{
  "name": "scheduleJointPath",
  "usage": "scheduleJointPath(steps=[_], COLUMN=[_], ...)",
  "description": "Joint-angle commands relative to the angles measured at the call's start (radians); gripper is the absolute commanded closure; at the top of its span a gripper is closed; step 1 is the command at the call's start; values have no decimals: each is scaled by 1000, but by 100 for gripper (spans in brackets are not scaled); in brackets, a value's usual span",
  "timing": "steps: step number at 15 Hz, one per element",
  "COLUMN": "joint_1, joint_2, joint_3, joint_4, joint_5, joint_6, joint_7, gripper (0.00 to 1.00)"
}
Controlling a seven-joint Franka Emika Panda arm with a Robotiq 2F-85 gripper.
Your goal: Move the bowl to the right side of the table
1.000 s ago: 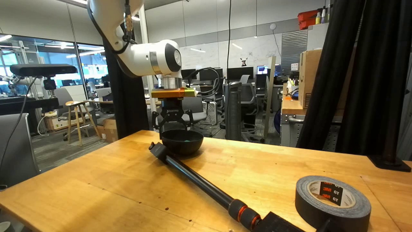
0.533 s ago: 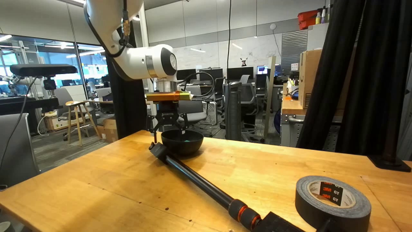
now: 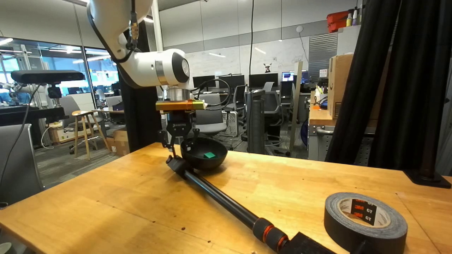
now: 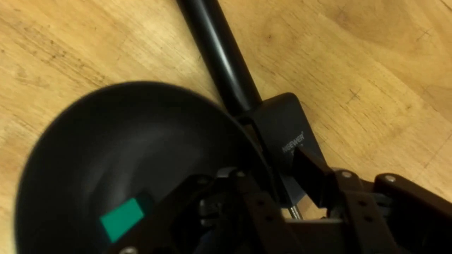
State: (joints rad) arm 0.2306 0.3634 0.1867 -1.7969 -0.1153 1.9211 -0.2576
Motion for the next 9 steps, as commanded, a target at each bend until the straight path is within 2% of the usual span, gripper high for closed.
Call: scheduleJointPath(steps=[1,3,9], joint_1=[-1,-2,-21], joint_2=[3,-4,-23], joint_3=[0,-2,-18], joint_4=[20,30,6], joint_5=[-27,-31,-50], joint_6=[-18,-27,-16], joint_7=[14,14,22], gripper=[94,100,99])
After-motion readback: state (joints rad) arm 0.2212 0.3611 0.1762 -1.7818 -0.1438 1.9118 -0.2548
